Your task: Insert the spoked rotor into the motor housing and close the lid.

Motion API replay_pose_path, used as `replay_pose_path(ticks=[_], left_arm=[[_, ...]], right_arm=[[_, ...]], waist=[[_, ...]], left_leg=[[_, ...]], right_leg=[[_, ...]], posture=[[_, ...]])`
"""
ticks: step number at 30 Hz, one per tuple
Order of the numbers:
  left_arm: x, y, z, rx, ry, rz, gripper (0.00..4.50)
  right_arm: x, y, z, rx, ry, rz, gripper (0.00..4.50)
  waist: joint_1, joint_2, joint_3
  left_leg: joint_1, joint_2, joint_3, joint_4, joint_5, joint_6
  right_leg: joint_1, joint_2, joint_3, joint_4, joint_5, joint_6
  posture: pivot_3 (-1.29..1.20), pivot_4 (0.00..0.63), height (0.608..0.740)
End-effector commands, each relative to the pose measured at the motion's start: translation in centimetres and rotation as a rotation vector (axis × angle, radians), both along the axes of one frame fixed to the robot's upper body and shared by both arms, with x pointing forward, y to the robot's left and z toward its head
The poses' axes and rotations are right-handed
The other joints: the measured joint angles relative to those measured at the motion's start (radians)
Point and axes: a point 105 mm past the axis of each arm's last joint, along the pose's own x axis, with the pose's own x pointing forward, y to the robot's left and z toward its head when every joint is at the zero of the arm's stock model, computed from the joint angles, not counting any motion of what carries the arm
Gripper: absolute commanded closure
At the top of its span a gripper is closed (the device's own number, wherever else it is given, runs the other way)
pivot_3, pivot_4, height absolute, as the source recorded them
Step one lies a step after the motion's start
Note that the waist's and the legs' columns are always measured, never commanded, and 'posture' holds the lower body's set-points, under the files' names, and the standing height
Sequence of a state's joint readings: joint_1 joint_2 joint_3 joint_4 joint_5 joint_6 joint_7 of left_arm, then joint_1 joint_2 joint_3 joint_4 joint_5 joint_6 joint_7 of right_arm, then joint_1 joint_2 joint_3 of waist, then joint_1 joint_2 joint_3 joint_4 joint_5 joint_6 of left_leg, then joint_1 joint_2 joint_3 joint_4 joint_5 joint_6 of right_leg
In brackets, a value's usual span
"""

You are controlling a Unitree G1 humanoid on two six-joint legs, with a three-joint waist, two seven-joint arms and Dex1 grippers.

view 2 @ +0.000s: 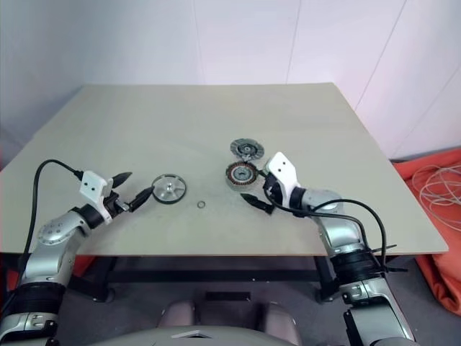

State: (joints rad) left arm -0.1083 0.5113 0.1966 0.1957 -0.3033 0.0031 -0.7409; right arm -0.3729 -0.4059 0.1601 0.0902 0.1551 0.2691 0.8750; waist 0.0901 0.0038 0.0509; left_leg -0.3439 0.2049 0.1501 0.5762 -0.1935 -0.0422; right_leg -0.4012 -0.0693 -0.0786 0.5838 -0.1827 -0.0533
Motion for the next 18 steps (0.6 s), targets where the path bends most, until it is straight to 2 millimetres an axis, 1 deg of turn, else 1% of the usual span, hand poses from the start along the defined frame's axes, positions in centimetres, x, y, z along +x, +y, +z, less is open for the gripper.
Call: replay_pose_path(ticks=[1,7,10,12,16,18], left_arm=[[0.2,-0.2,2.0,0.002,-0.073,-0.033,0.03],[0.2,-0.3,2.1,0.008,-0.082,-0.04,0.03],[0.3,-0.2,2.2,0.01,-0.085,-0.04,0.03],[0.3,-0.1,2.3,0.013,-0.089,-0.034,0.03],[0.1,0.3,2.4,0.017,-0.09,-0.021,0.03],[0.1,0.4,2.4,0.017,-0.091,-0.019,0.03]], right_arm=[[-0.3,3.2,2.6,0.034,-0.064,0.106,0.0],[-0.1,6.8,2.1,0.016,0.052,0.163,0.0],[-0.2,8.2,1.7,0.004,0.112,0.204,0.0],[-0.1,8.8,1.2,-0.029,0.112,0.229,0.0],[0.0,9.5,-0.6,-0.128,0.082,0.29,0.0],[0.1,9.9,-1.1,-0.143,0.081,0.315,0.0]], waist=[[-0.001,0.0,0.0],[0.0,0.0,0.0],[0.0,0.0,0.0],[0.001,0.0,0.0],[0.001,0.0,0.0],[0.001,0.0,0.0]], left_leg=[[0.0,0.0,0.0,0.0,0.0,0.0],[0.0,0.0,0.0,0.0,0.0,0.0],[0.0,0.0,0.0,0.0,0.0,0.0],[0.0,0.0,0.0,0.0,0.0,0.0],[0.0,0.0,0.0,0.0,0.0,0.0],[0.0,0.0,0.0,0.0,0.0,0.0]], right_leg=[[0.0,0.0,0.0,0.0,0.0,0.0],[0.0,0.0,0.0,0.001,0.0,0.0],[0.0,0.0,0.0,0.002,0.0,0.0],[0.0,0.0,0.0,0.002,0.0,0.0],[0.0,0.0,0.001,0.002,0.0,0.0],[0.0,0.0,0.001,0.002,0.0,0.0]], posture=[[0.0,0.0,0.74],[0.0,0.0,0.74],[0.0,0.0,0.74],[0.0,0.0,0.74],[0.0,0.0,0.74],[0.0,0.0,0.74]])
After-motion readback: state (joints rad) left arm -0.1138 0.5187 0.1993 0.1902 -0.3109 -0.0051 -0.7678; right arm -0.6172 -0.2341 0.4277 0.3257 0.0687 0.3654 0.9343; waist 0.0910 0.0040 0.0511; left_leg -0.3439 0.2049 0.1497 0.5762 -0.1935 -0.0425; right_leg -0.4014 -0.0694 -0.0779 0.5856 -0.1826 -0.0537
